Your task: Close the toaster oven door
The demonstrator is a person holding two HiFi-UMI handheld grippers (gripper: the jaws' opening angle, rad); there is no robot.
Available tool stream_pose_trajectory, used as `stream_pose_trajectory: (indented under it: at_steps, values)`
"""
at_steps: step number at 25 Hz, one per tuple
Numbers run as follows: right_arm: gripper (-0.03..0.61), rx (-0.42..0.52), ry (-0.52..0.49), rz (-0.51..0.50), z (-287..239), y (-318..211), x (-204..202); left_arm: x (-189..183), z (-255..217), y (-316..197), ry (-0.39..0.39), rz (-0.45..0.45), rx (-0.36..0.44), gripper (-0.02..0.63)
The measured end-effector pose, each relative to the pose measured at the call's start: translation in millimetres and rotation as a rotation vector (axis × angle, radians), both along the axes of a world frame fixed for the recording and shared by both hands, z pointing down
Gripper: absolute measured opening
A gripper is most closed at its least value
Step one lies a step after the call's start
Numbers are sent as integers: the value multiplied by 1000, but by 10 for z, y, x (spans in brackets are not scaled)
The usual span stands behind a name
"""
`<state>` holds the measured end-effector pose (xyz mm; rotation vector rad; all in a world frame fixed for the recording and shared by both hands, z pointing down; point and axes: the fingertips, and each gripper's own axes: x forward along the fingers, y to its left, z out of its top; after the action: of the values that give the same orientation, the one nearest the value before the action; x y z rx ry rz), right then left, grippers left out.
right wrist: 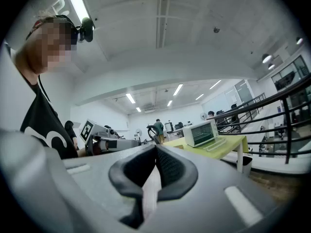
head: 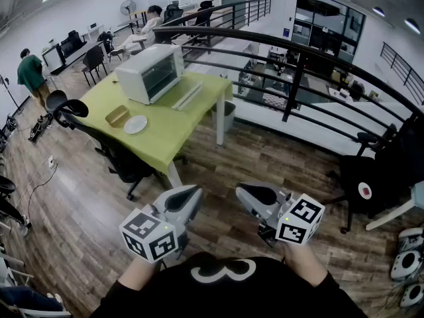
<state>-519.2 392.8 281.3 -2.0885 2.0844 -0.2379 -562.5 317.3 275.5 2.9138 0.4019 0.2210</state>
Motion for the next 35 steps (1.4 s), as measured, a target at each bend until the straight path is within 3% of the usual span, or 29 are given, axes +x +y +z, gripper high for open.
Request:
stream_pose_trajectory:
  at_steps: [10, 17, 27, 35]
  values:
    - [2, 2, 1, 23, -11, 249, -24, -31, -41, 202, 5, 19, 10, 11]
    - [2, -35, 3, 91, 173, 231, 253, 216, 32, 183, 1, 39, -2, 11]
    - [2, -48, -57, 93, 500, -106, 809, 847, 420, -142, -40, 55, -43, 11]
    - [2, -67, -94, 117, 499, -846, 1826, 1827, 445, -926, -80, 62, -62, 11]
